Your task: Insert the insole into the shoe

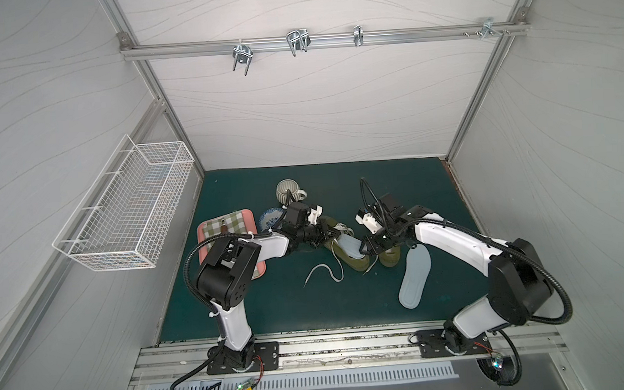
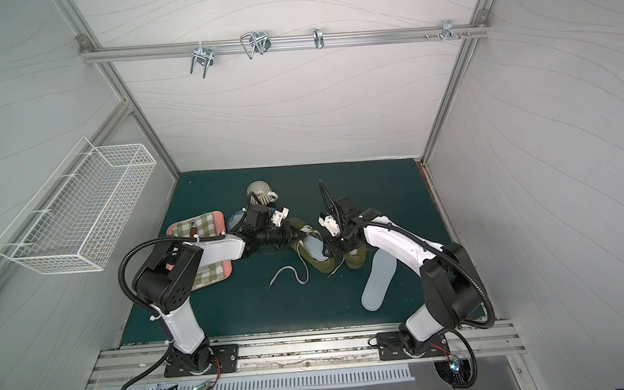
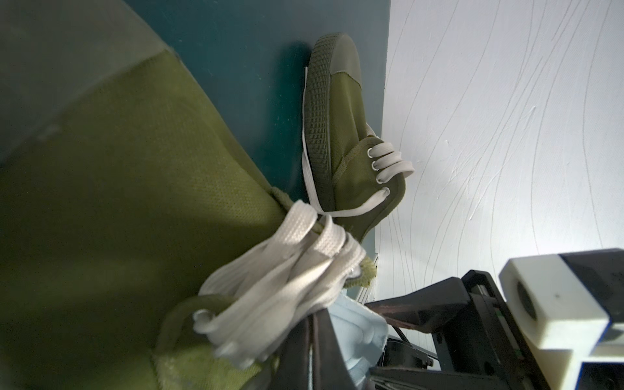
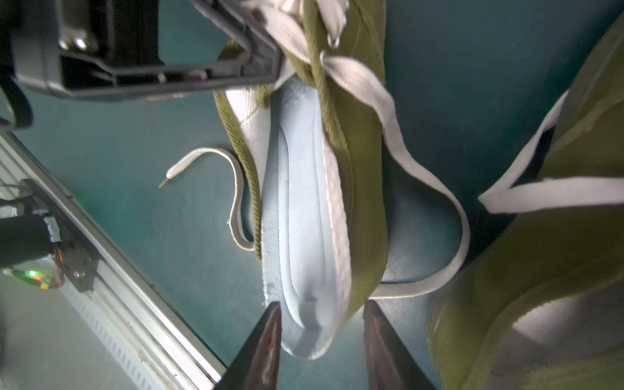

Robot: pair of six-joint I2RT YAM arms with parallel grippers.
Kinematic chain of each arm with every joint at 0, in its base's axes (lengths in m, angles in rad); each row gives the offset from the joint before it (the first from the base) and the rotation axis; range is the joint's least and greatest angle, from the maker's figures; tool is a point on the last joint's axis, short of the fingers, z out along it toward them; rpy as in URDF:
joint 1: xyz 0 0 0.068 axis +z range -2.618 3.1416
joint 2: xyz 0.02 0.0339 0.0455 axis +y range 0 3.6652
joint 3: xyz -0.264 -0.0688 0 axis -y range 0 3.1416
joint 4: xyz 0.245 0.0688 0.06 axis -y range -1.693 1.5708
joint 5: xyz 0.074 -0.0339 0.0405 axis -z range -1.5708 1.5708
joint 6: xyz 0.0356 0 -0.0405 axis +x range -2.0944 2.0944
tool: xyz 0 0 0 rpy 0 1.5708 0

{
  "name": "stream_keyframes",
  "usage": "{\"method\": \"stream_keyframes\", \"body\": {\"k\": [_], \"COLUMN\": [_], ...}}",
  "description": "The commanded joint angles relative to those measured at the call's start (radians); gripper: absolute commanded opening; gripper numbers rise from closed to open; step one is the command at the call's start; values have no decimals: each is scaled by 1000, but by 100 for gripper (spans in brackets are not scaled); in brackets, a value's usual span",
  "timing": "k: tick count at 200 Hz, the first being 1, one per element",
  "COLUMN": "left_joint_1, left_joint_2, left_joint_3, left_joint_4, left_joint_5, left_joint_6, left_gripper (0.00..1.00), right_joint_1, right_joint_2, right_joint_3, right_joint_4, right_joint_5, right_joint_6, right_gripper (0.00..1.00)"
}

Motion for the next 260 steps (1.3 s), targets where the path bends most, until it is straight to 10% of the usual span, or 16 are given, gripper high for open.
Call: {"method": "stream_keyframes", "body": {"k": [1,108,260], "left_joint_1": [6,5,-1], "left_joint_2": [11,15,31], "left_joint_3": [25,10,-6], "left_joint_4": [28,56,114], "left_joint_5": [-4,-5,0], "left_joint_6": [4,-12,-36], "left_gripper": [0,0,0], "right_joint_1": [-5,27,77], "right_joint_2": [0,62,185], "right_joint_3": [-15,-11,98], "right_joint_4": [6,104,226], "right_joint_5": [-46,-73,-43], "right_joint_6": [11,35,101], "right_gripper": [30,0,0]}}
